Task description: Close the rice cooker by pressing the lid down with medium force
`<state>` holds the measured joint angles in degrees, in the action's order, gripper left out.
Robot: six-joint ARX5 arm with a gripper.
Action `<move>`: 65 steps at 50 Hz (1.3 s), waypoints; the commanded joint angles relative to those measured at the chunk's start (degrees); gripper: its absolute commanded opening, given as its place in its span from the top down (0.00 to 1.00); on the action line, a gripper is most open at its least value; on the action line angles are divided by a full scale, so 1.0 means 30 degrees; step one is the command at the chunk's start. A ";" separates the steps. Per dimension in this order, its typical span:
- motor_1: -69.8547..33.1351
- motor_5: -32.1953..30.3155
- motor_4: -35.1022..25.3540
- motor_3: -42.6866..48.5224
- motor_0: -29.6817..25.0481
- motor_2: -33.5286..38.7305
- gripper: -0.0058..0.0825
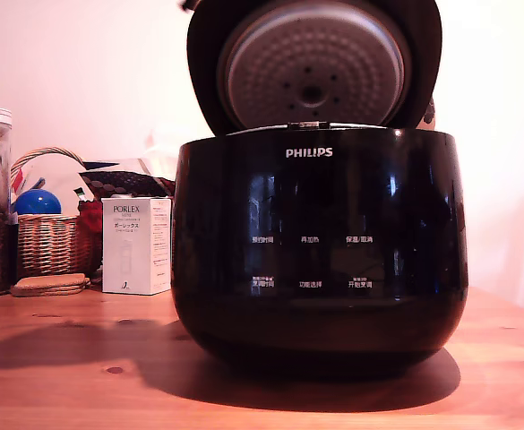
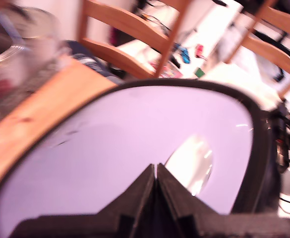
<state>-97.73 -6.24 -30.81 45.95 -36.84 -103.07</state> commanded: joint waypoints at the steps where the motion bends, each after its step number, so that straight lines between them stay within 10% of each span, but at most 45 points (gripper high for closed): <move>1: 0.0087 -0.0073 0.0233 -0.0474 -0.0291 0.1166 0.96; 65: 0.6258 0.1938 0.5799 -1.9139 -0.1260 1.7384 0.96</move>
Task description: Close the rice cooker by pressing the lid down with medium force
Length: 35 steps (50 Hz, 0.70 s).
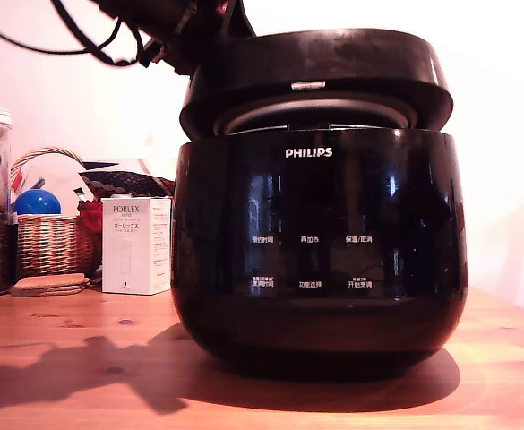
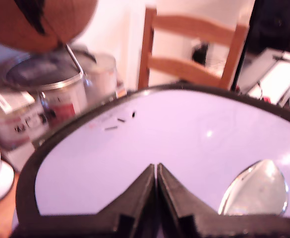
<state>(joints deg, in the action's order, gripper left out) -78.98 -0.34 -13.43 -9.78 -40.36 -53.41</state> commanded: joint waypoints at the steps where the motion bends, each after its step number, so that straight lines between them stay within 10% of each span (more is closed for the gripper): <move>1: 0.0007 -0.0029 0.0007 -0.0889 -0.0087 0.0991 0.96; 35: -0.0080 -0.0605 0.0284 -0.5333 -0.0087 0.2463 0.96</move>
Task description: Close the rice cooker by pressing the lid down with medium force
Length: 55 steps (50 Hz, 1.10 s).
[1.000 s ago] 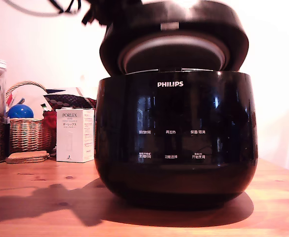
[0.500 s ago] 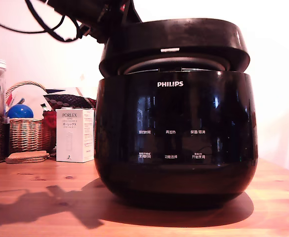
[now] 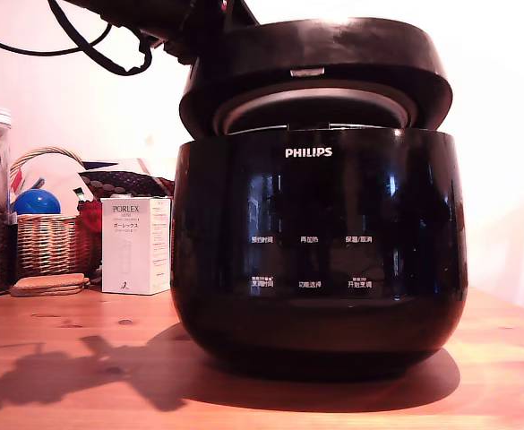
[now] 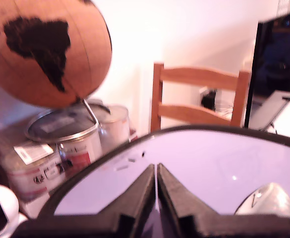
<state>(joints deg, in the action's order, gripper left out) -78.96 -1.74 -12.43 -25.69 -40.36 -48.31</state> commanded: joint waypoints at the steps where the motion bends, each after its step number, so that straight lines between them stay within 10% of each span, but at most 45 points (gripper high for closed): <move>1: -0.0124 -0.0138 -0.0051 -0.0044 -0.0087 0.0823 0.96; 55: -0.2849 0.0590 0.1800 -0.6892 -0.1545 0.5399 0.96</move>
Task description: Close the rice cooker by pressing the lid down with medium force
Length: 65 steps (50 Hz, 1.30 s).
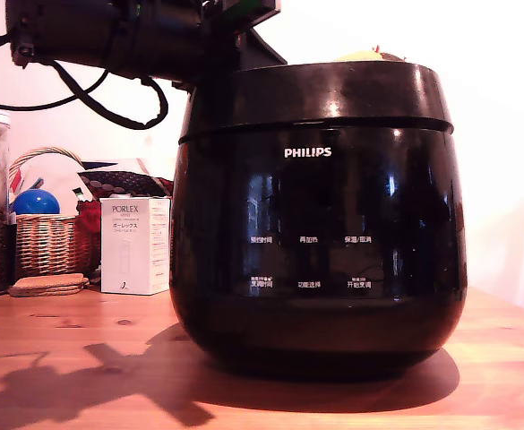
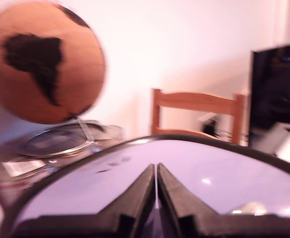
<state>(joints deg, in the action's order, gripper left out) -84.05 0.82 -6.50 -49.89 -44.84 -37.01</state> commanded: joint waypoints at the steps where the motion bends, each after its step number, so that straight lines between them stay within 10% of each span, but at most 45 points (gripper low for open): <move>1: -0.1202 -0.0270 -0.0168 0.1173 -0.0051 0.1632 0.96; 65: -0.2324 0.0240 -0.1290 -0.2310 -0.0291 0.3111 0.96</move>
<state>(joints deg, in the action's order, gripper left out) -87.94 1.67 -8.93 -62.24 -44.69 -33.47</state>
